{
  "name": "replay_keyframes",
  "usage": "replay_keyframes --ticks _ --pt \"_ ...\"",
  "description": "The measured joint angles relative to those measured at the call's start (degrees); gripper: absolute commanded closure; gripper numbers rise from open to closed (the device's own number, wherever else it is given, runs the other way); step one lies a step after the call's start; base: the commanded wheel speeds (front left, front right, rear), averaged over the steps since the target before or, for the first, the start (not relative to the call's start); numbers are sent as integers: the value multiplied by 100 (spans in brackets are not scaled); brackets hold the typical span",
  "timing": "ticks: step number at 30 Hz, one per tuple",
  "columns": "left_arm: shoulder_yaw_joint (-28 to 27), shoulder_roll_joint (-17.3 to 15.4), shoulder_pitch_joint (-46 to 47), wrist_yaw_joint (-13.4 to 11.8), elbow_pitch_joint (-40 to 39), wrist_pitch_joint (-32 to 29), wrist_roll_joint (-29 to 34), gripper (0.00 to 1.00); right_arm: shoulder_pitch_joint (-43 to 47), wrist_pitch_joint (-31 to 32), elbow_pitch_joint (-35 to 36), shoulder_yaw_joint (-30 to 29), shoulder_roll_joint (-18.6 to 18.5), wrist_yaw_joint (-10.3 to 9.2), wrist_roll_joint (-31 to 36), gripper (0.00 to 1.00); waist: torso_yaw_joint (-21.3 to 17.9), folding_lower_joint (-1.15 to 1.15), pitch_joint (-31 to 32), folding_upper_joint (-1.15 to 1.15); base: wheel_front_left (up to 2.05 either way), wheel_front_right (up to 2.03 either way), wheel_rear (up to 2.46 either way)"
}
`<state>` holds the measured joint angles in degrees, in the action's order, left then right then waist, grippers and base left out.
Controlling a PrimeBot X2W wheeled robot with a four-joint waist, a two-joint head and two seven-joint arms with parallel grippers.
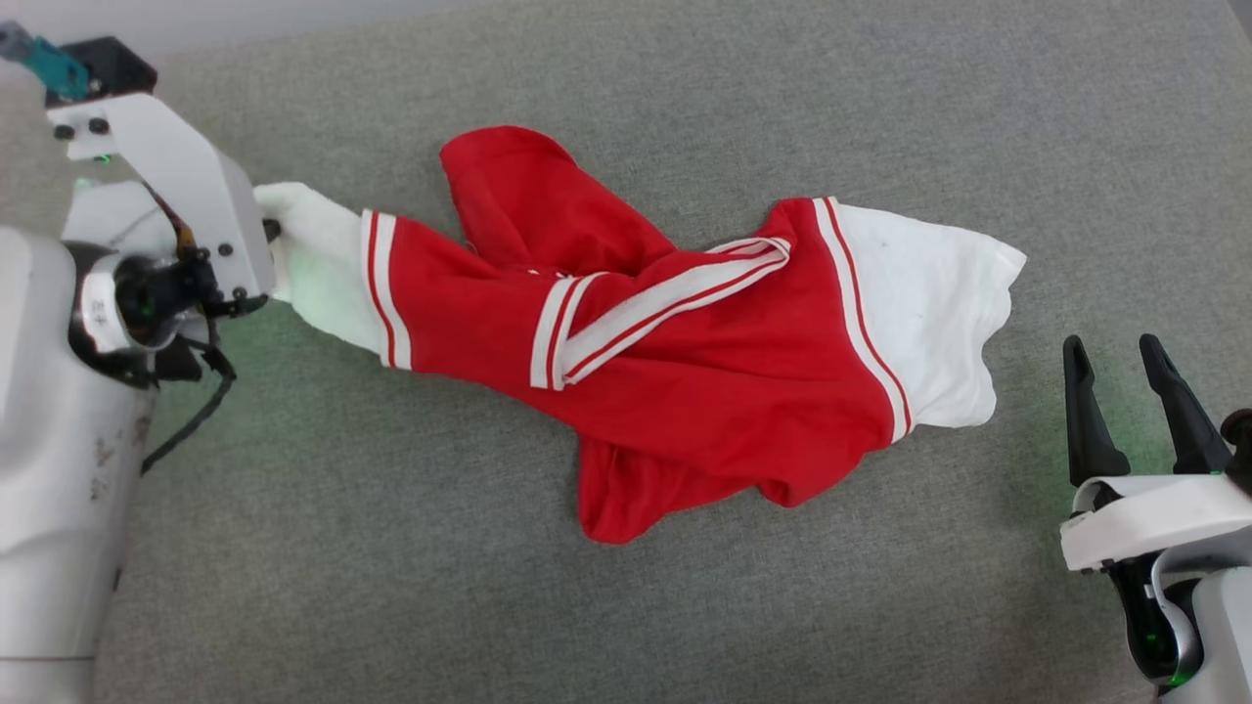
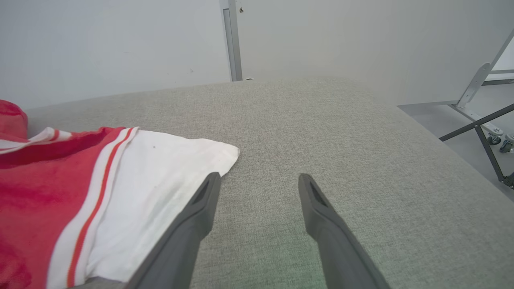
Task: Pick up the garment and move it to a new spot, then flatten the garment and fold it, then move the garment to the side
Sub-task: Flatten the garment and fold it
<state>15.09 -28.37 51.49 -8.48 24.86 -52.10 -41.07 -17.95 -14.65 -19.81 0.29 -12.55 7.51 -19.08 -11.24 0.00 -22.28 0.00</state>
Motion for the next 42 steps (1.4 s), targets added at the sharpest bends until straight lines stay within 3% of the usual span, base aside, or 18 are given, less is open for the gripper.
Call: replay_keyframes --ticks 1,2,7,11,15,22,24,26,30,36,42 --pt "12 15 12 73 112 96 -11 32 -14 -4 -9 2 3 0 0 0 -2 0 -3 0 0 0 0" --pt "60 5 12 191 197 234 42 0 -15 -7 -22 -1 3 0 0 0 3 0 1 0 0 0 0" --pt "136 31 -82 539 348 676 68 0 15 -23 -87 -20 0 0 1 0 74 0 114 0 0 0 0" --pt "138 20 -284 754 24 1063 80 0 104 -24 -113 -21 -7 0 2 0 177 0 245 0 0 0 0" --pt "124 4 -691 1058 -679 1541 20 0 113 -24 -122 18 -5 0 20 0 280 0 401 0 0 0 0" --pt "178 -124 -1906 1140 -2081 1734 -116 0 237 -29 -132 11 -9 0 59 0 406 0 675 0 0 0 0" --pt "348 -309 -2207 1216 -2458 1783 83 0 254 -31 -122 1 -12 0 59 0 422 0 728 0 0 0 0" --pt "379 -359 -2460 1147 -2700 1827 169 0 299 -31 -86 -13 -9 0 59 0 421 0 751 0 0 0 0" --pt "409 -417 -2592 780 -2873 1678 391 0 310 -31 -60 -15 2 0 59 0 368 0 731 0 0 0 0" --pt "571 -144 -2350 33 -2822 840 491 0 307 -32 -78 -14 67 0 59 0 244 0 686 0 0 0 0" --pt "822 213 -1755 -368 -2631 353 656 0 256 -32 -96 37 165 0 58 0 91 0 634 0 0 0 0"
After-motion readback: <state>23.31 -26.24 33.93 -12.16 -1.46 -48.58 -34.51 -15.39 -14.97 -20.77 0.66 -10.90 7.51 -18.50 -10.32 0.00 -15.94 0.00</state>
